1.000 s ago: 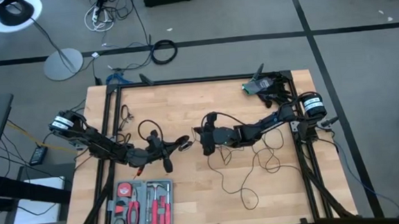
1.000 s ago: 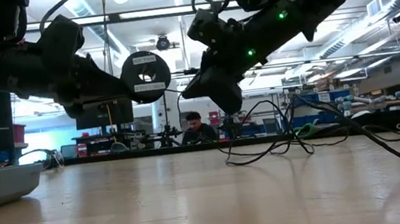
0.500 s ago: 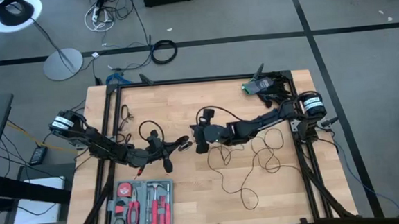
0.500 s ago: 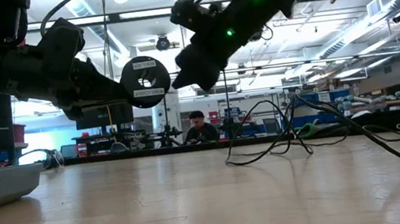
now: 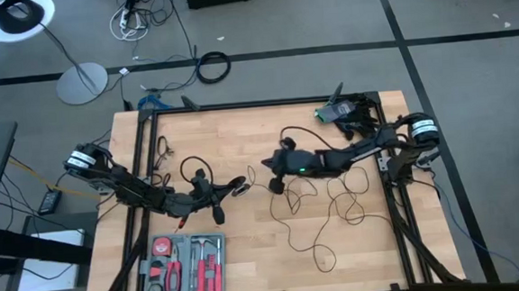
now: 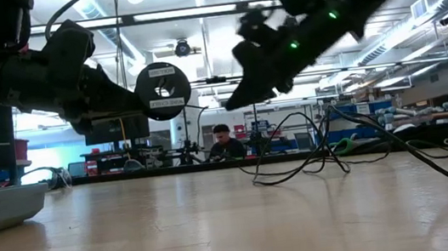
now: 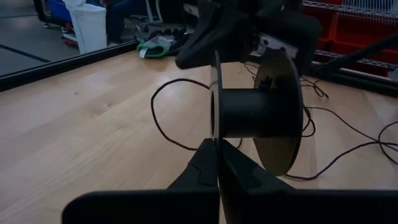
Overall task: Coil cords
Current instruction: Coil the black wire onto the spool
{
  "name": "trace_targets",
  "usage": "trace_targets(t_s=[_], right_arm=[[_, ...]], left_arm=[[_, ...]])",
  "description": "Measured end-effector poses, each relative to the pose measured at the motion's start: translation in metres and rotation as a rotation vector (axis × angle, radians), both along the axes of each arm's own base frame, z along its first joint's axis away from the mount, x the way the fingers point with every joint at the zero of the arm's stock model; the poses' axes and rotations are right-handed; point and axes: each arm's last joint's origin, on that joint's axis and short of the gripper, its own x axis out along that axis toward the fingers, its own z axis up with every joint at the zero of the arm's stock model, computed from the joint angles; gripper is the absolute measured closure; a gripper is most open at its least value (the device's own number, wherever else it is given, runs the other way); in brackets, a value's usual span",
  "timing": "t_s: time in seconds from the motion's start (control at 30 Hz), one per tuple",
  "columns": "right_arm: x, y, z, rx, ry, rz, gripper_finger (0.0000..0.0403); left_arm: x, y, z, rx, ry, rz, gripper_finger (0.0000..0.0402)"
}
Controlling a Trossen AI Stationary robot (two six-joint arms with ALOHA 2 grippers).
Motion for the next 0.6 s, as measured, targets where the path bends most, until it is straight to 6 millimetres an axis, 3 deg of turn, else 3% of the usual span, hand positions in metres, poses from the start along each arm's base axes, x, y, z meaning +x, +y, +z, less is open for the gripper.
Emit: trace_targets(t_s=[0.1, 0.2, 0.33, 0.6], right_arm=[[-0.013, 0.0, -0.021, 0.08, -0.164, 0.016, 0.0399], [-0.016, 0.003, -0.042, 0.11, -0.217, 0.047, 0.0395], [-0.005, 0.008, -0.058, 0.113, -0.251, 0.065, 0.0376], [0.021, 0.008, -0.07, 0.229, -0.357, 0.046, 0.0301]], left_arm=[[0.0, 0.0, 0.002, -0.007, -0.017, 0.0, 0.0401], [0.001, 0.0, 0.004, -0.009, -0.038, -0.001, 0.0401], [0.001, -0.001, 0.006, -0.002, -0.056, -0.006, 0.0401], [0.001, -0.001, 0.006, 0.021, -0.045, -0.012, 0.0401]])
